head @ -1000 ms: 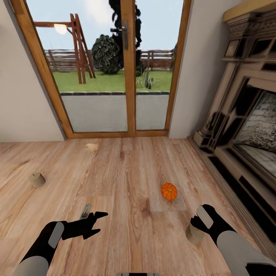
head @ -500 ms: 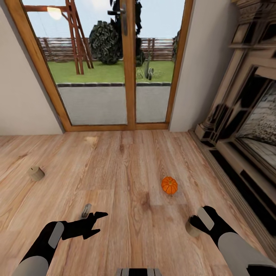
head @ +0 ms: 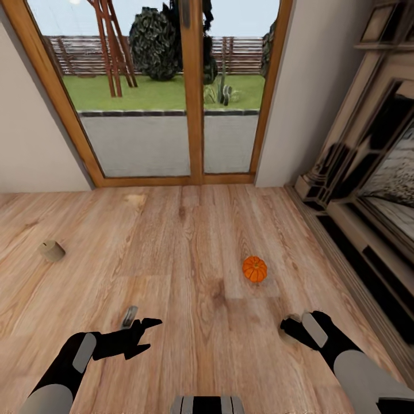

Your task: Place each of the two pumpkins and all three candles from the living room inside a cabinet in the living room (use any cabinet), then make sure every cabinet is closed, and position the cauldron so it is next to a table in the living room.

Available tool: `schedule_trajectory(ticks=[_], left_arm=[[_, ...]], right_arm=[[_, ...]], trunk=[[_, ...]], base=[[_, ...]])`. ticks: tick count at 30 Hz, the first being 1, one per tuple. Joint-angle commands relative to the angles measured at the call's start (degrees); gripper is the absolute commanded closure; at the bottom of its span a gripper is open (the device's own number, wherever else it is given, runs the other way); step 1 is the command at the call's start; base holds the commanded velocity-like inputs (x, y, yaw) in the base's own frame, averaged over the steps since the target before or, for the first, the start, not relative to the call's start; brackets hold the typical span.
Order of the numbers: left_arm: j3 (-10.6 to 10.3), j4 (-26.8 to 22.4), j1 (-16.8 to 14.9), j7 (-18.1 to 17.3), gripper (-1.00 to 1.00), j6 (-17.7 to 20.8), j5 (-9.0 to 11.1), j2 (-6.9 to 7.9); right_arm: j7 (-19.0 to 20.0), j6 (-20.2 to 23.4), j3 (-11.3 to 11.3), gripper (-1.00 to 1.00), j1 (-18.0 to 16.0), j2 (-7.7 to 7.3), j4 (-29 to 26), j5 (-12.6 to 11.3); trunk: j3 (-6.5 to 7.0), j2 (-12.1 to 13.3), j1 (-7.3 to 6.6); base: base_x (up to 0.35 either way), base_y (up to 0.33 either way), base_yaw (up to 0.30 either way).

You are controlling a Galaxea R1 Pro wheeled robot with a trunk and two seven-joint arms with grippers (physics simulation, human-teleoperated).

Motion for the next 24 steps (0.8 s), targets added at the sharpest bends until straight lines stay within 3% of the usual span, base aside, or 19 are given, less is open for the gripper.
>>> schedule_trajectory(ticks=[1, 12, 19, 24], left_arm=[[0.0, 0.0, 0.0, 0.02, -1.0, 0.01, 0.02, -0.02], [0.0, 0.0, 0.01, 0.03, -1.0, -0.01, -0.04, 0.02], [0.0, 0.0, 0.0, -0.02, -1.0, 0.0, -0.04, 0.01], [-0.05, 0.0, 0.0, -0.02, -1.0, 0.01, -0.09, 0.04]], right_arm=[[-0.01, -0.29, -0.01, -1.0, 0.0, -0.01, 0.74, -0.04], [-0.01, -2.89, -0.03, -1.0, -0.01, -0.1, 2.95, -0.07], [0.0, -3.01, -0.03, -1.0, -0.02, -0.11, 2.97, -0.07], [0.01, -3.06, -0.03, -1.0, -0.02, -0.07, 2.97, -0.07]], trunk=[[-0.23, -0.02, 0.02], [-2.66, -0.16, 0.31], [-2.66, -0.16, 0.31], [-2.66, -0.16, 0.31]], base=[[0.0, 0.0, 0.0], [0.0, 0.0, 0.0], [0.003, 0.0, 0.0], [0.194, 0.0, 0.0]])
